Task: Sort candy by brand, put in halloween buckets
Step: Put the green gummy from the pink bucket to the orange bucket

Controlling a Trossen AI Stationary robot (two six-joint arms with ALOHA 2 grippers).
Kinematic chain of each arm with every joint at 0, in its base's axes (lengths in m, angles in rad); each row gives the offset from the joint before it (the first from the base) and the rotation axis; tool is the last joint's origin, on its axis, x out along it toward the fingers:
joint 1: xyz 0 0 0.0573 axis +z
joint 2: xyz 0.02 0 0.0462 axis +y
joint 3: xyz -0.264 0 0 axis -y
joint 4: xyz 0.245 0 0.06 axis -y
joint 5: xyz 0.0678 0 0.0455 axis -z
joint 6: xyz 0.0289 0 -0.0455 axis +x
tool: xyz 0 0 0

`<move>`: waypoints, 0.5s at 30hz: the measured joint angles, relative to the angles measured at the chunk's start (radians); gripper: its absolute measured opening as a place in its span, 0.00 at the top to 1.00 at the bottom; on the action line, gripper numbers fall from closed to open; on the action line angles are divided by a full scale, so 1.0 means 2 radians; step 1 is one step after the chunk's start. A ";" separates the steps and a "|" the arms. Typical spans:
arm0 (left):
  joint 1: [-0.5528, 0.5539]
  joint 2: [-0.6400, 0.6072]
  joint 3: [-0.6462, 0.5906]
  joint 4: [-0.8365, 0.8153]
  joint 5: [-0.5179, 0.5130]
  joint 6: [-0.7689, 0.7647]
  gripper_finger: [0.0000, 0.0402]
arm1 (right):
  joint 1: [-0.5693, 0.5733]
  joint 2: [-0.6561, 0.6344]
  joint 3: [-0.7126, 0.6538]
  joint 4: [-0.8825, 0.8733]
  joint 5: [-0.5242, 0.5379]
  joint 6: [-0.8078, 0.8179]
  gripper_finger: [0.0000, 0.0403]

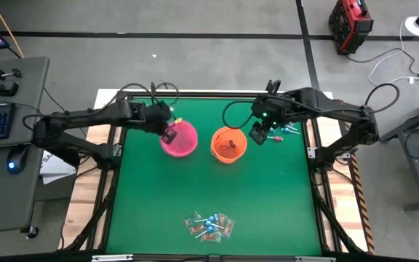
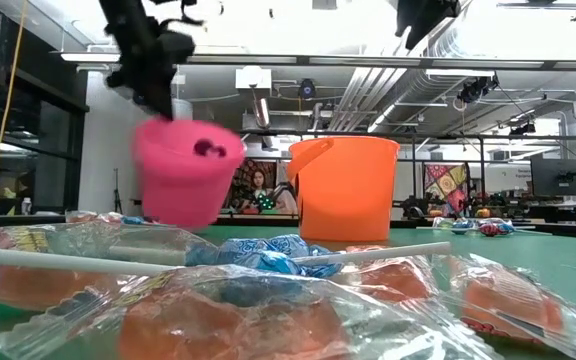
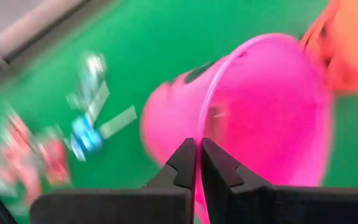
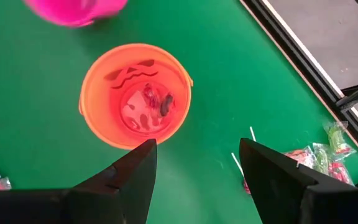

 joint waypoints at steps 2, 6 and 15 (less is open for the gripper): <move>-0.008 0.001 0.031 0.011 -0.044 0.029 1.00 | 0.000 -0.008 0.000 0.000 0.006 0.000 0.45; -0.030 0.005 0.074 0.084 -0.139 0.122 1.00 | 0.005 -0.020 0.000 0.000 0.029 0.000 0.45; -0.051 0.072 0.079 0.358 -0.215 0.397 1.00 | 0.040 -0.030 0.000 -0.008 0.080 0.026 0.45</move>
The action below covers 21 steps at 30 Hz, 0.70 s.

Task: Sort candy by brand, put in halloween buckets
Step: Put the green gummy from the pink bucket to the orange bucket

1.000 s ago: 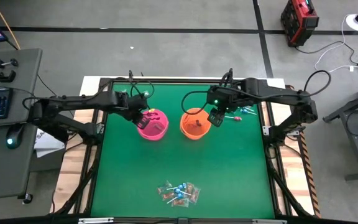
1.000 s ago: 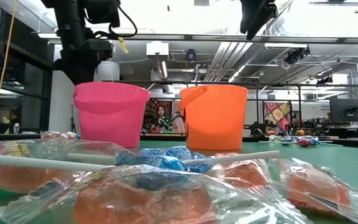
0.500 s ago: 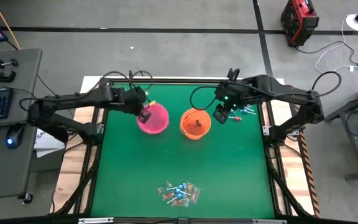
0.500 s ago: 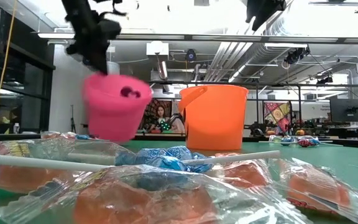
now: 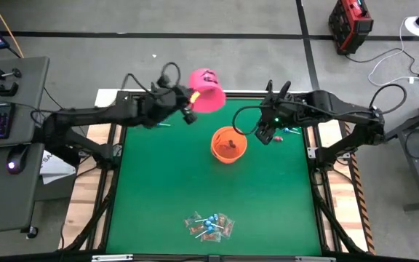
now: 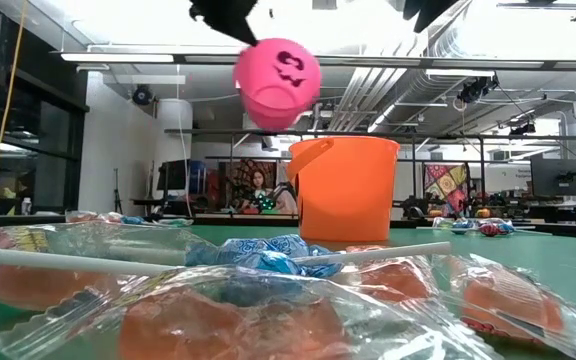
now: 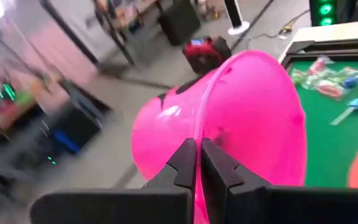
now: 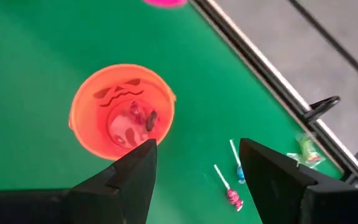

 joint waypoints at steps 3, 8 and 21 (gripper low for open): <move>-0.008 0.038 0.000 0.073 -0.009 0.077 1.00 | 0.008 -0.002 0.000 -0.007 0.017 0.016 0.45; -0.028 0.096 -0.001 0.161 -0.009 0.133 1.00 | 0.017 -0.003 0.000 -0.027 0.030 0.041 0.45; -0.118 0.188 -0.001 0.355 -0.072 0.314 1.00 | 0.025 -0.003 0.000 -0.051 0.074 0.075 0.45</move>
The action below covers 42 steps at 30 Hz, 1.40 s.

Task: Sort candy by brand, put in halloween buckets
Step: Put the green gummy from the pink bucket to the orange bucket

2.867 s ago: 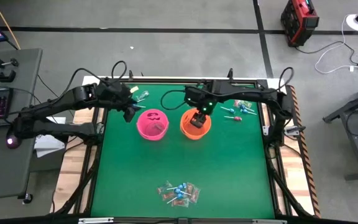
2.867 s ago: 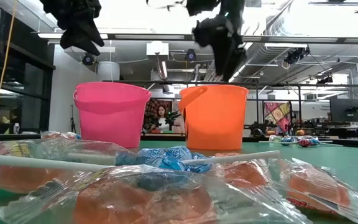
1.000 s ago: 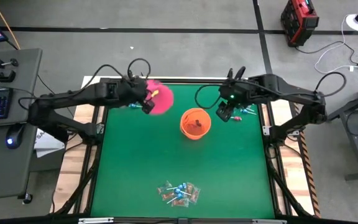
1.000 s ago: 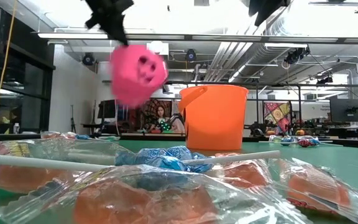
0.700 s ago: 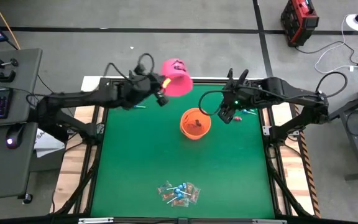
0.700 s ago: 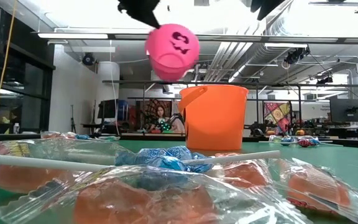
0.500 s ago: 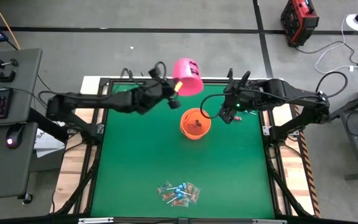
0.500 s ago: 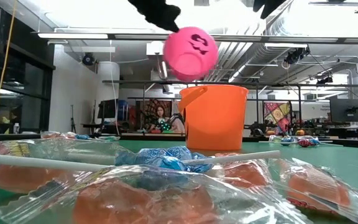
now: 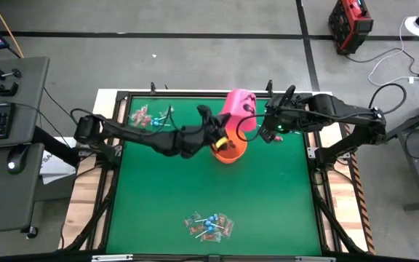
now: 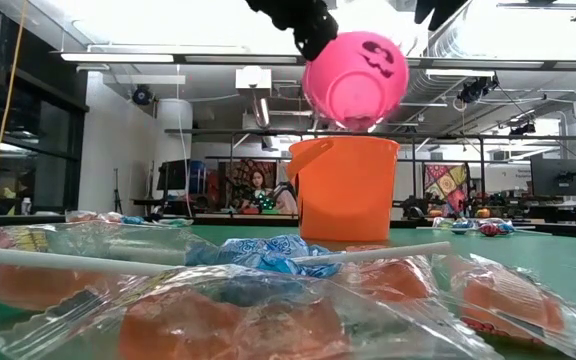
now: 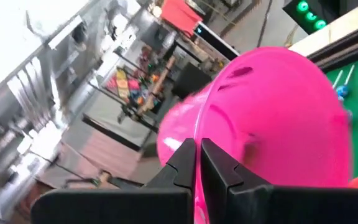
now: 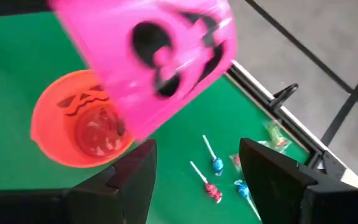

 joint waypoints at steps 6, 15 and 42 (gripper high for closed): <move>-0.024 0.000 0.000 0.035 -0.012 0.066 1.00 | 0.000 0.000 0.000 -0.001 0.004 -0.001 0.45; -0.024 0.000 -0.041 0.198 -0.011 0.167 1.00 | 0.000 0.000 0.000 -0.002 0.004 0.000 0.45; 0.006 -0.004 -0.103 0.359 0.037 0.247 1.00 | -0.081 0.000 0.000 0.002 -0.001 -0.054 0.53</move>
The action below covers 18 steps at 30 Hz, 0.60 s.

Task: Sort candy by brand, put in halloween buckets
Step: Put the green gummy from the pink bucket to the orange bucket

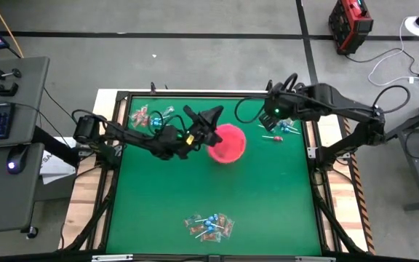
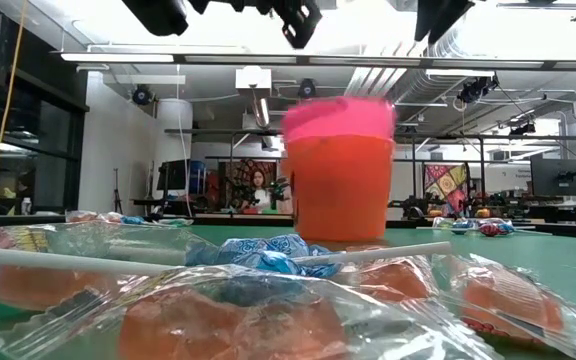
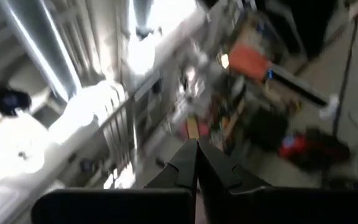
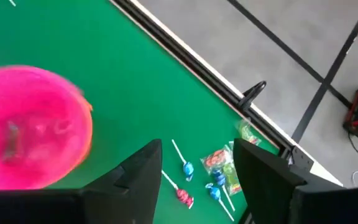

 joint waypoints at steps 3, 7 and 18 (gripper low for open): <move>-0.009 0.000 0.000 -0.010 -0.054 -0.021 1.00 | 0.000 0.000 0.000 0.000 -0.005 -0.001 0.55; -0.017 0.000 0.000 -0.020 -0.081 -0.030 1.00 | 0.000 0.000 0.000 0.004 -0.008 -0.001 0.56; -0.009 -0.115 0.006 -0.349 -0.103 -0.355 1.00 | -0.017 -0.001 -0.013 0.032 -0.120 -0.036 0.56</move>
